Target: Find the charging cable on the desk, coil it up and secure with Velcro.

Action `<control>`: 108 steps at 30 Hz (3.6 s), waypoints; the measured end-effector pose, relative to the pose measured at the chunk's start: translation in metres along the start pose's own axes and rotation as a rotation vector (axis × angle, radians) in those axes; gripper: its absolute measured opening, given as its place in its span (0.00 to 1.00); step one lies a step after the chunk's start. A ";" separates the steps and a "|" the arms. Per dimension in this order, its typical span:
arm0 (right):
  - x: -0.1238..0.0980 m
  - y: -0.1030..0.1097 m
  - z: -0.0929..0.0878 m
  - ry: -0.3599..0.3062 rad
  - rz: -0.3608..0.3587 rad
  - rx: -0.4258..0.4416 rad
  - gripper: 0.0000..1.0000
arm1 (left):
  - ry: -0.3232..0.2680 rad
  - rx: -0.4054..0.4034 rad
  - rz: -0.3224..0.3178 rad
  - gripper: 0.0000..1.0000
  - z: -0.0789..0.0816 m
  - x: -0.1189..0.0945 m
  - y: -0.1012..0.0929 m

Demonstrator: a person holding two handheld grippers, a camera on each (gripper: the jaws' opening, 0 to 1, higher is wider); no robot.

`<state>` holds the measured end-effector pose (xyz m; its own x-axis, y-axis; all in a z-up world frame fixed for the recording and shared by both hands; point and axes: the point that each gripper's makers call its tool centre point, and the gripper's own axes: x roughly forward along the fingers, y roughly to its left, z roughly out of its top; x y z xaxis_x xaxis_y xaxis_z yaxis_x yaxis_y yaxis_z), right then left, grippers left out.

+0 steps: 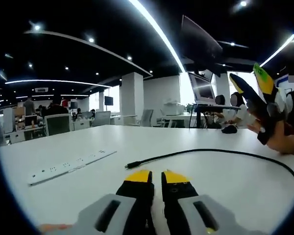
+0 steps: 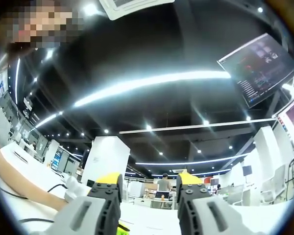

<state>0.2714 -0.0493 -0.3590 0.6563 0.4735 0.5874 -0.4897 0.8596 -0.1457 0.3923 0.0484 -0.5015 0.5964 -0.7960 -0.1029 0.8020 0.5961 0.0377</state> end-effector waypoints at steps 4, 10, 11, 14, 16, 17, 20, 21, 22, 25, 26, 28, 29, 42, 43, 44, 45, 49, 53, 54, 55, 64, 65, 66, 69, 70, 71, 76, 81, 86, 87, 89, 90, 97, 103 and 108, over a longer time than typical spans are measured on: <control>0.000 0.000 0.000 0.000 -0.001 0.001 0.45 | 0.003 0.003 -0.003 0.25 -0.001 0.000 -0.002; 0.001 0.000 -0.001 0.002 0.000 -0.001 0.45 | 0.004 -0.025 -0.002 0.39 -0.002 0.003 -0.002; 0.001 0.000 -0.001 0.001 0.000 -0.001 0.45 | 0.005 -0.029 -0.006 0.41 -0.003 0.003 -0.003; 0.001 0.000 -0.001 0.001 -0.001 -0.001 0.45 | 0.014 -0.027 -0.006 0.44 -0.005 0.005 -0.004; 0.001 0.000 -0.001 0.002 -0.001 -0.001 0.45 | 0.021 -0.026 -0.006 0.45 -0.007 0.006 -0.005; 0.001 0.000 -0.002 0.003 -0.002 -0.002 0.45 | 0.027 -0.024 -0.004 0.45 -0.008 0.007 -0.005; 0.001 0.000 -0.001 0.002 0.000 -0.001 0.45 | 0.035 -0.014 -0.001 0.44 -0.010 0.008 -0.005; 0.001 0.000 -0.001 0.002 0.000 -0.002 0.45 | 0.036 -0.015 -0.003 0.44 -0.011 0.008 -0.005; 0.001 0.000 -0.001 0.002 0.001 -0.003 0.45 | 0.038 -0.016 -0.004 0.44 -0.011 0.008 -0.005; 0.001 0.000 -0.001 0.002 0.001 -0.001 0.45 | 0.046 -0.015 0.001 0.44 -0.014 0.010 -0.003; 0.001 0.000 -0.001 0.002 0.001 -0.001 0.45 | 0.048 -0.017 0.001 0.44 -0.014 0.010 -0.003; 0.001 0.000 -0.001 0.001 0.001 -0.001 0.45 | 0.052 -0.023 0.007 0.44 -0.015 0.011 -0.001; 0.001 0.001 -0.001 0.001 0.001 -0.001 0.45 | 0.053 -0.024 0.009 0.44 -0.016 0.011 0.000; 0.000 0.001 -0.001 0.001 0.004 0.000 0.45 | 0.079 -0.038 0.023 0.40 -0.024 0.014 0.003; 0.000 0.001 -0.001 0.001 0.004 0.000 0.45 | 0.079 -0.038 0.022 0.40 -0.024 0.014 0.002; 0.000 0.001 -0.001 0.001 0.003 0.000 0.45 | 0.080 -0.037 0.023 0.39 -0.024 0.014 0.002; 0.000 0.001 -0.001 0.001 0.003 0.001 0.45 | 0.083 -0.040 0.025 0.39 -0.025 0.014 0.003; 0.000 0.002 -0.001 0.002 0.004 0.000 0.45 | 0.090 -0.045 0.032 0.33 -0.027 0.014 0.005; 0.000 0.002 -0.002 0.003 0.005 0.001 0.45 | 0.089 -0.046 0.036 0.33 -0.028 0.014 0.007; 0.000 0.002 -0.002 0.003 0.005 0.001 0.45 | 0.089 -0.048 0.036 0.33 -0.028 0.014 0.006; 0.000 0.002 -0.002 0.003 0.006 0.001 0.45 | 0.090 -0.049 0.037 0.33 -0.028 0.014 0.007; 0.001 0.003 -0.002 0.005 0.007 0.001 0.45 | 0.110 -0.035 0.051 0.25 -0.031 0.015 0.007; 0.001 0.003 -0.002 0.005 0.008 0.001 0.45 | 0.111 -0.035 0.052 0.24 -0.031 0.014 0.007; 0.001 0.003 -0.002 0.005 0.008 0.000 0.45 | 0.112 -0.034 0.052 0.23 -0.031 0.014 0.007; 0.001 0.003 -0.002 0.006 0.008 0.000 0.45 | 0.114 -0.030 0.052 0.17 -0.031 0.014 0.006; 0.001 0.003 -0.002 0.006 0.007 0.000 0.45 | 0.115 -0.029 0.051 0.13 -0.031 0.014 0.006; 0.001 0.003 -0.002 0.007 0.007 -0.001 0.45 | 0.115 -0.024 0.050 0.12 -0.031 0.014 0.006; 0.001 0.002 -0.002 0.006 0.007 -0.001 0.45 | 0.114 -0.009 0.042 0.12 -0.030 0.014 0.005; 0.001 0.002 -0.002 0.007 0.006 -0.002 0.45 | 0.113 -0.002 0.033 0.12 -0.030 0.014 0.003; 0.001 0.002 -0.002 0.006 0.007 -0.001 0.45 | 0.112 0.006 0.008 0.12 -0.029 0.015 -0.004; 0.001 0.002 -0.002 0.005 0.007 -0.002 0.45 | 0.112 0.006 0.000 0.12 -0.029 0.015 -0.006; 0.001 0.002 -0.002 0.005 0.007 -0.002 0.45 | 0.111 0.010 -0.013 0.12 -0.029 0.015 -0.008; 0.001 0.002 -0.002 0.006 0.008 -0.002 0.45 | 0.110 0.010 -0.017 0.12 -0.029 0.014 -0.009; 0.001 0.002 -0.001 0.003 0.008 -0.001 0.45 | 0.105 0.020 -0.059 0.11 -0.026 0.015 -0.019; 0.002 0.002 -0.001 0.003 0.005 -0.001 0.45 | 0.117 0.036 -0.082 0.11 -0.029 0.017 -0.022; 0.002 0.002 -0.001 0.003 0.006 -0.001 0.45 | 0.113 0.035 -0.096 0.11 -0.028 0.017 -0.024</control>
<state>0.2721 -0.0464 -0.3593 0.6547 0.4796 0.5843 -0.4932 0.8568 -0.1506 0.3820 0.0236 -0.5323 0.5116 -0.8309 -0.2188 0.8568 0.5125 0.0567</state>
